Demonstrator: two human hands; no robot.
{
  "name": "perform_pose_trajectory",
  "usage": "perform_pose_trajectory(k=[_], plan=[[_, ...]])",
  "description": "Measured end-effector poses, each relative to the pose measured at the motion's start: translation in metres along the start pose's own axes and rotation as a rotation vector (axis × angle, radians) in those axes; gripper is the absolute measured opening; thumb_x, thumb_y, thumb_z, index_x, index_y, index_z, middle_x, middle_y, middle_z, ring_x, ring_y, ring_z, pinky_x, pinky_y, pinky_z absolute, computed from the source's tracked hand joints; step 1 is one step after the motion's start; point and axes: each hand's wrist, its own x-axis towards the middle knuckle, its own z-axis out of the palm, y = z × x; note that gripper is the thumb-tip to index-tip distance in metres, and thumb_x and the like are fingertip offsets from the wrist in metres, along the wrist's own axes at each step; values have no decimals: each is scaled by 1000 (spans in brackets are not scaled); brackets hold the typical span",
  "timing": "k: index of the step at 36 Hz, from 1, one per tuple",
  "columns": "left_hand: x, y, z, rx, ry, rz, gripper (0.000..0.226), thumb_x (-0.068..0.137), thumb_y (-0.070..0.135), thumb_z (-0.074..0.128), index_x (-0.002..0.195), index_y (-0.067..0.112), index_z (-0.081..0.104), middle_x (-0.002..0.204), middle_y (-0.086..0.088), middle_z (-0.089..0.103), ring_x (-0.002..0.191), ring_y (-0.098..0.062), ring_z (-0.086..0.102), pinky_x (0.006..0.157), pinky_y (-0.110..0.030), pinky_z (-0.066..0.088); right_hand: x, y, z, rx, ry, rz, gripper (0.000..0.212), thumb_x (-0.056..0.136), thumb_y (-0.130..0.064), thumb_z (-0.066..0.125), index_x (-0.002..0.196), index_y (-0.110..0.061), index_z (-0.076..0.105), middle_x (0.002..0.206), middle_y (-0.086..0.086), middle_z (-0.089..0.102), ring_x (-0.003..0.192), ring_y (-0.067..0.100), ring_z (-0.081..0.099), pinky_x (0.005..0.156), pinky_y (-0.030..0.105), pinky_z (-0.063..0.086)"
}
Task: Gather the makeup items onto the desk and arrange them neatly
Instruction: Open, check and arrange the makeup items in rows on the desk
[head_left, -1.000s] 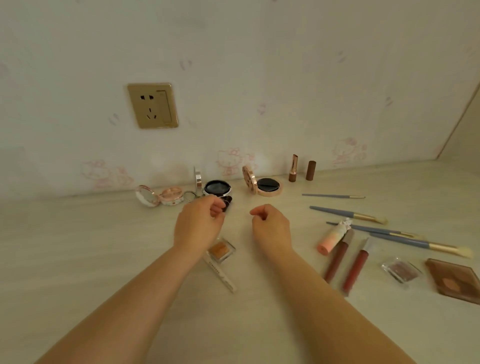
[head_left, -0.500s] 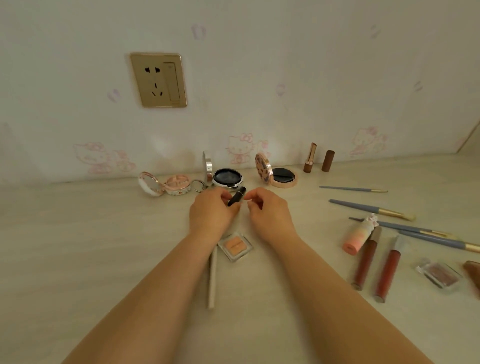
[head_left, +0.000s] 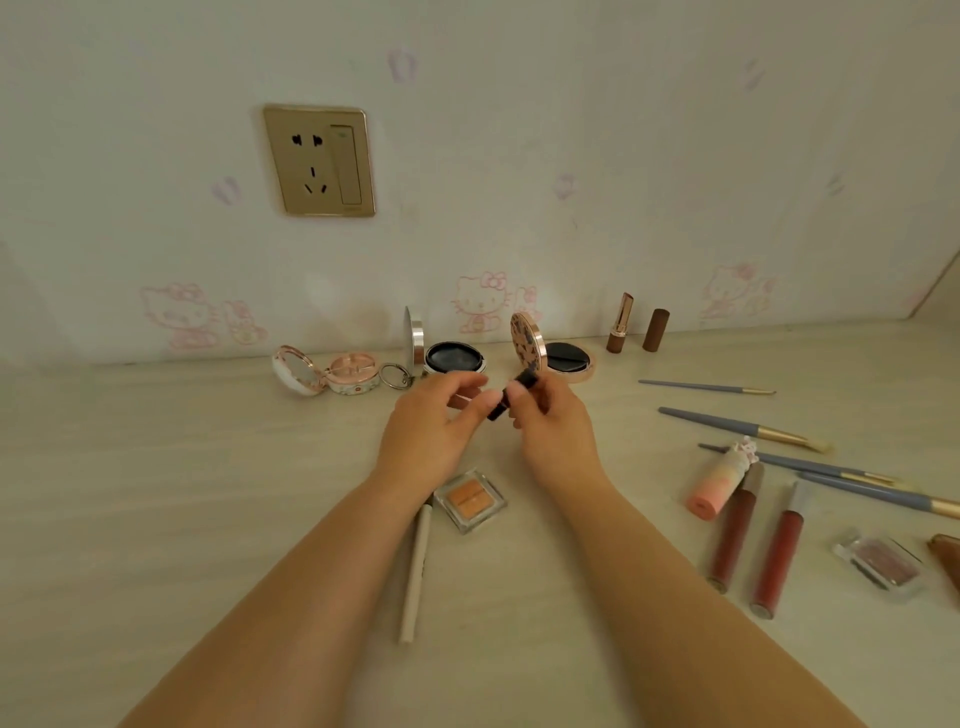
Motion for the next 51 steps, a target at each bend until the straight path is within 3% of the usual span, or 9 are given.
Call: perform_pose_trajectory(k=[5, 15, 21, 24, 28, 35, 42, 46, 51], plan=[[-2, 4, 3, 164, -82, 76, 23, 93, 39, 50, 108, 26, 63, 96, 7, 68, 87, -13, 61, 78, -38, 50, 1, -3, -8, 200, -77, 119, 13, 98, -16, 44, 97, -8, 54, 73, -3, 57, 63, 6, 51, 60, 18, 41], [-1, 16, 6, 374, -171, 114, 29, 100, 36, 29, 97, 16, 50, 78, 5, 50, 74, -21, 51, 60, -33, 33, 4, 3, -2, 217, -86, 124, 24, 97, -17, 45, 73, -16, 50, 62, -3, 48, 58, 10, 43, 61, 24, 37], [0, 32, 3, 186, -240, 0, 28, 100, 30, 33, 95, 12, 55, 71, 5, 52, 66, -12, 46, 57, -30, 31, 4, 5, -3, 472, -108, 204, 29, 99, -14, 41, 71, -12, 48, 59, 0, 40, 57, 12, 35, 59, 26, 31], [-1, 37, 1, 56, -268, -102, 26, 99, 30, 36, 87, 18, 56, 73, 4, 55, 73, -16, 52, 68, -33, 42, 1, 2, -4, 544, -119, 237, 31, 99, -12, 40, 69, -11, 48, 57, 0, 40, 56, 12, 33, 58, 25, 30], [3, 52, 2, -165, -363, -204, 29, 99, 26, 40, 73, 20, 52, 64, 4, 46, 61, -13, 45, 76, -42, 46, 0, -3, -23, 475, -157, 202, 30, 99, -13, 39, 70, -11, 47, 55, -2, 40, 57, 11, 36, 57, 25, 31], [14, 96, 20, -550, -408, -417, 28, 100, 22, 35, 83, 11, 55, 48, 8, 38, 46, -6, 39, 68, -26, 49, 7, -12, -72, 465, -167, 107, 23, 100, -17, 39, 90, -12, 60, 53, -11, 50, 60, 9, 40, 60, 24, 35], [26, 130, 46, -467, -388, -295, 27, 100, 26, 37, 86, 20, 59, 72, 7, 58, 66, -5, 57, 69, -23, 48, 24, -24, -121, 529, -173, 127, 24, 95, -20, 49, 74, -11, 55, 58, -2, 45, 57, 13, 43, 68, 29, 39], [35, 142, 62, -353, -474, -217, 19, 98, 30, 42, 101, 22, 59, 87, 11, 64, 77, -1, 62, 75, -24, 48, 35, -24, -144, 485, -202, 156, 25, 93, -27, 51, 84, -6, 60, 63, 0, 57, 59, 11, 54, 68, 23, 50], [52, 146, 86, -231, -537, -197, 11, 96, 29, 48, 96, 23, 57, 95, 6, 70, 79, -3, 64, 75, -23, 46, 54, -11, -169, 303, -106, 180, 24, 92, -29, 55, 80, -11, 63, 64, 1, 47, 60, 15, 44, 67, 30, 41]])
